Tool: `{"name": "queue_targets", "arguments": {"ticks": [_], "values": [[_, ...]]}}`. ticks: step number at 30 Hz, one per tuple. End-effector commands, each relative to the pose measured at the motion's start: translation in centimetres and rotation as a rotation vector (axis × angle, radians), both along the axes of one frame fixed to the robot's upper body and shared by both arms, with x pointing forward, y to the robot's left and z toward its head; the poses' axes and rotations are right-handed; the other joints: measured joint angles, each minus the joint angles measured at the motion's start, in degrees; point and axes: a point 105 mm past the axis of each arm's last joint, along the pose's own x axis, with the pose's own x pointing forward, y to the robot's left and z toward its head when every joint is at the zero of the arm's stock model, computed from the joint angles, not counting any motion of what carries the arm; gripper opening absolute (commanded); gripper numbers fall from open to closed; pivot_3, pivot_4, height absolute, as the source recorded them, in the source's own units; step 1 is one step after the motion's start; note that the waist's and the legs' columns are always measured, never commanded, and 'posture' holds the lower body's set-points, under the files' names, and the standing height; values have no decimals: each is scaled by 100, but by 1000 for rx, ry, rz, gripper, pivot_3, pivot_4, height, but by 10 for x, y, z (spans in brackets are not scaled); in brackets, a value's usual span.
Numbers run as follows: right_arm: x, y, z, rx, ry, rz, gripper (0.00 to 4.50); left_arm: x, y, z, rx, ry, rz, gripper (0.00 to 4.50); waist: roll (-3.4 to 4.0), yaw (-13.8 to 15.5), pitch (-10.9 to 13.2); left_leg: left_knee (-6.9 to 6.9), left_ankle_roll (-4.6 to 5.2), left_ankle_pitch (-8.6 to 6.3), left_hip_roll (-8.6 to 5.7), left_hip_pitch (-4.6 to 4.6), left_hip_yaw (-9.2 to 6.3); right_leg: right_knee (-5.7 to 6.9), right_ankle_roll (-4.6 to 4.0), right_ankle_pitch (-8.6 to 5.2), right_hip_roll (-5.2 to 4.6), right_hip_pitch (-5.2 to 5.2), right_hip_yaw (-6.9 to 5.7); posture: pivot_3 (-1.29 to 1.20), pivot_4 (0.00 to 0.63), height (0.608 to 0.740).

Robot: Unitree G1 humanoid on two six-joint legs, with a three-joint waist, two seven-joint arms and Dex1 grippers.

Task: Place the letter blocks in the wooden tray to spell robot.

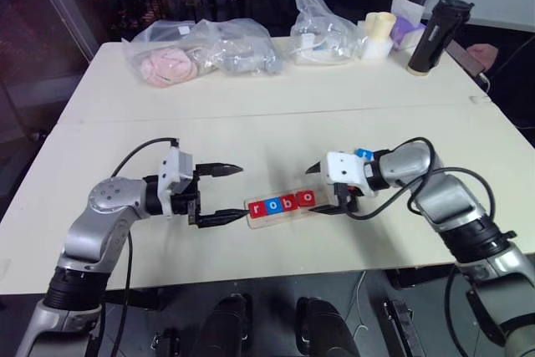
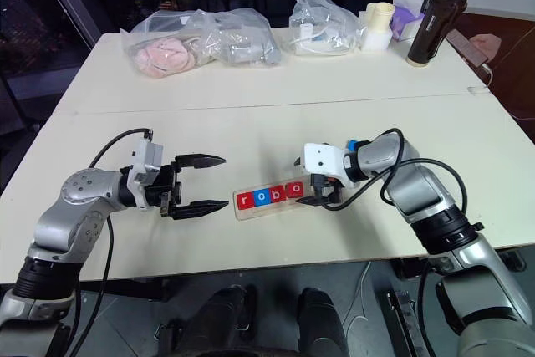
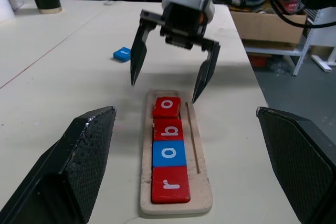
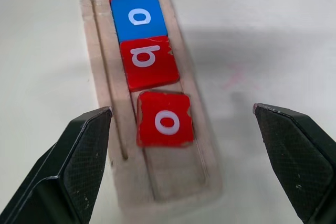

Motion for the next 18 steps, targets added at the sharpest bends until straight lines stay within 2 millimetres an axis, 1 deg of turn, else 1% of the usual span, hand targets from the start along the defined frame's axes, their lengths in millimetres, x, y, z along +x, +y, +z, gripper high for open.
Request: {"name": "queue_targets", "arguments": {"ticks": [1,3,7,18], "values": [[12,-5,21,34,-91,-43,4421,0,-4,9,-13,-37,-23,4500,0,0,0,0,0,0,0,0,0,0,0,0,0,0,0,0,150,738],[18,-9,22,33,-110,-71,4421,0,-4,9,-14,-37,-23,4500,0,0,0,0,0,0,0,0,0,0,-1,0,0,0,0,0,150,738],[25,-15,11,2,-115,-83,4421,1,-5,10,-13,-40,-24,4500,0,-2,0,-1,0,0,0,0,1,0,-1,1,0,0,0,0,150,738],[27,-5,1,15,-102,-61,4421,1,-4,10,-11,-42,-12,4500,0,1,0,0,-1,2,0,0,1,2,-1,1,2,0,-1,0,150,738]]}}
